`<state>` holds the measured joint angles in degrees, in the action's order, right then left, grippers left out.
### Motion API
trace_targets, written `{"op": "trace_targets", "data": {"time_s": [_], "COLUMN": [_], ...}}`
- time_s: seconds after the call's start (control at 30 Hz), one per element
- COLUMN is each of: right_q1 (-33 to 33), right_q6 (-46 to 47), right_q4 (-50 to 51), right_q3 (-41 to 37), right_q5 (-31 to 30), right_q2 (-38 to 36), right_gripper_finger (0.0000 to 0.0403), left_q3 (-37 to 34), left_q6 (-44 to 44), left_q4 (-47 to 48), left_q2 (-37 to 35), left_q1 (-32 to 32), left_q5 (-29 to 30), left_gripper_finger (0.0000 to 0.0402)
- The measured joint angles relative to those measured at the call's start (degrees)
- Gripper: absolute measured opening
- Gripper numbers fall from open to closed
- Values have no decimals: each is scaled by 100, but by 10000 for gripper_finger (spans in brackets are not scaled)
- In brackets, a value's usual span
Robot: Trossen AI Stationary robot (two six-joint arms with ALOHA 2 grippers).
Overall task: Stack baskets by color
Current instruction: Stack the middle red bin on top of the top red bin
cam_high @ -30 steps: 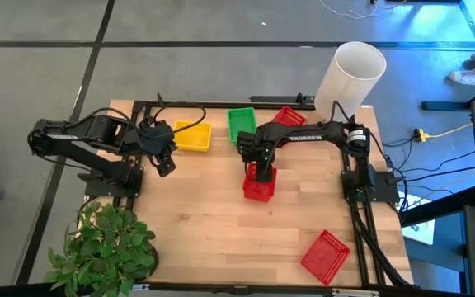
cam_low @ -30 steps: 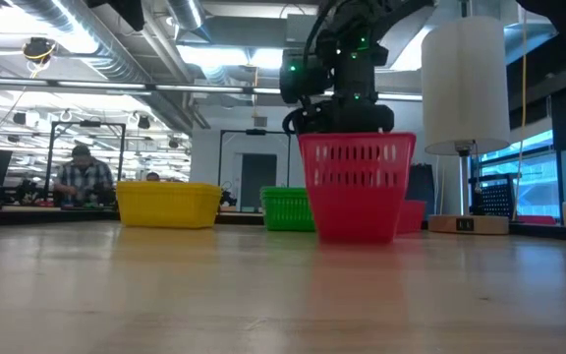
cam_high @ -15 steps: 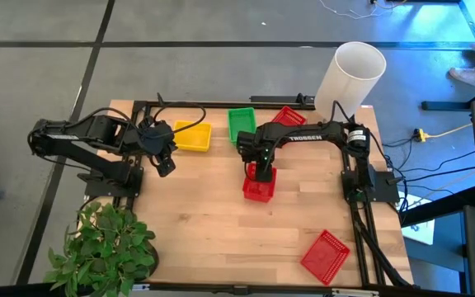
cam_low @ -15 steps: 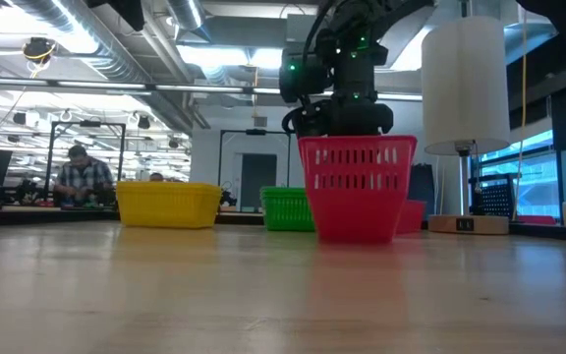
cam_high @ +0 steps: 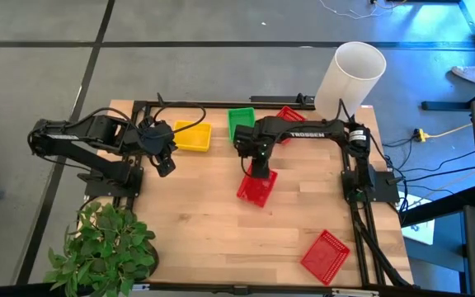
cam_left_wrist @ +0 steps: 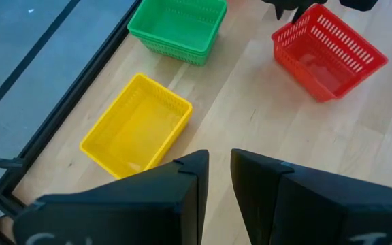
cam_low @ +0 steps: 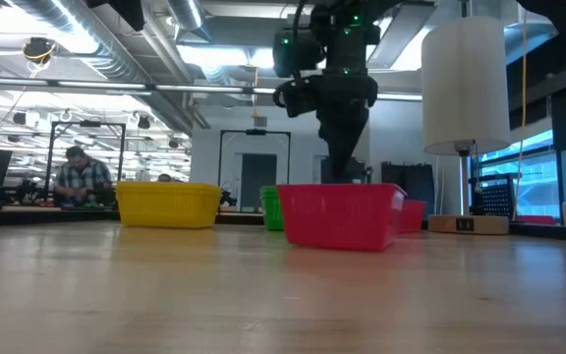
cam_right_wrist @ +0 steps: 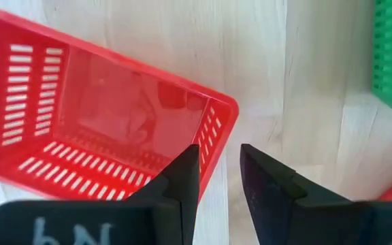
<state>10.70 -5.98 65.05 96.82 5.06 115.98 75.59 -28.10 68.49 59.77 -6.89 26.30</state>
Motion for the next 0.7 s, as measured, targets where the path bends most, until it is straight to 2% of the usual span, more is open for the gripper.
{"op": "trace_targets", "data": {"time_s": [0.3,0.7], "right_q1": [0,0], "right_q6": [881,920], "right_q4": [70,-689], "right_q3": [-292,-926], "right_q5": [68,57], "right_q2": [9,7], "right_gripper_finger": [107,107], "left_q3": [0,0], "left_q6": [-26,-26], "left_q4": [2,2], "left_q2": [-2,-2], "left_q1": [0,1], "left_q5": [0,0], "left_gripper_finger": [55,55]}}
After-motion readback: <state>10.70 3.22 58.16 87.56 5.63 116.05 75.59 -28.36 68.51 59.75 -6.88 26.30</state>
